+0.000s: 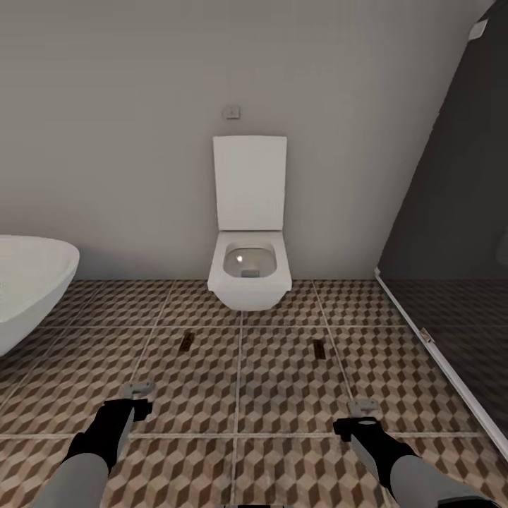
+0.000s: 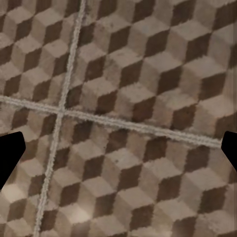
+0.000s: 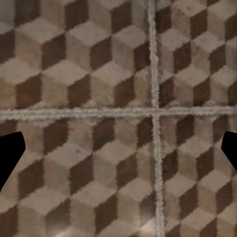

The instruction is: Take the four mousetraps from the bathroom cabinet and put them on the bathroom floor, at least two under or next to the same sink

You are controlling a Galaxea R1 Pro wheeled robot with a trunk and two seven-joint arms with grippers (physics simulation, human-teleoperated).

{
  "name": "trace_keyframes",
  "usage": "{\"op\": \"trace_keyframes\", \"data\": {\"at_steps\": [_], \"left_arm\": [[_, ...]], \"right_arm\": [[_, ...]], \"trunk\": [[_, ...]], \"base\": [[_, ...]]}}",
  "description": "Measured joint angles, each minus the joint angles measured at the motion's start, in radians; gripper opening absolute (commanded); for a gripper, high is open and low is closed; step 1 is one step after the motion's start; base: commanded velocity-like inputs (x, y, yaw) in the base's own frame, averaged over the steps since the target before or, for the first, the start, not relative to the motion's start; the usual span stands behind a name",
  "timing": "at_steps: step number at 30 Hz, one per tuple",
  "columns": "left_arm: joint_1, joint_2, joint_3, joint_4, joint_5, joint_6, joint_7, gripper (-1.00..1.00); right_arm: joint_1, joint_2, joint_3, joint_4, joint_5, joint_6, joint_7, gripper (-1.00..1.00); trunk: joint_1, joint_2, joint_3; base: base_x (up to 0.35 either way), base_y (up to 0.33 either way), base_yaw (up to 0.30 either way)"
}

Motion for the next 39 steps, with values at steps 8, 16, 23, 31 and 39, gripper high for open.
{"op": "trace_keyframes", "data": {"at_steps": [8, 16, 23, 31, 39], "left_arm": [[0.0, 0.0, 0.0, 0.001, -0.001, 0.0, 0.0, 1.0], [0.0, 0.0, 0.0, 0.002, -0.001, 0.0, 0.0, 1.0], [0.0, 0.0, 0.0, 0.003, 0.001, 0.0, 0.0, 1.0], [0.0, 0.005, 0.002, 0.037, 0.004, 0.0, 0.0, 1.0], [0.0, 0.038, 0.001, 0.15, 0.004, -0.008, 0.0, 1.0]], "right_arm": [[0.0, -0.001, 0.0, 0.0, 0.0, -0.006, 0.0, 1.0], [0.0, -0.002, 0.0, 0.0, -0.002, -0.019, 0.0, 1.0], [0.0, -0.003, -0.001, 0.007, -0.003, -0.024, 0.0, 1.0], [0.0, -0.003, -0.003, 0.026, -0.007, -0.061, 0.0, 1.0], [0.0, -0.003, -0.003, 0.086, -0.009, -0.084, -0.001, 1.0]], "trunk": [[-0.004, 0.002, 0.031], [-0.007, 0.004, 0.062], [-0.01, 0.005, 0.089], [-0.014, 0.007, 0.12], [-0.018, 0.009, 0.151]], "base": [[0.0, 0.0, 0.0], [0.0, 0.0, 0.0], [0.0, 0.0, 0.0], [0.0, 0.0, 0.0], [0.0, 0.0, 0.0]]}}
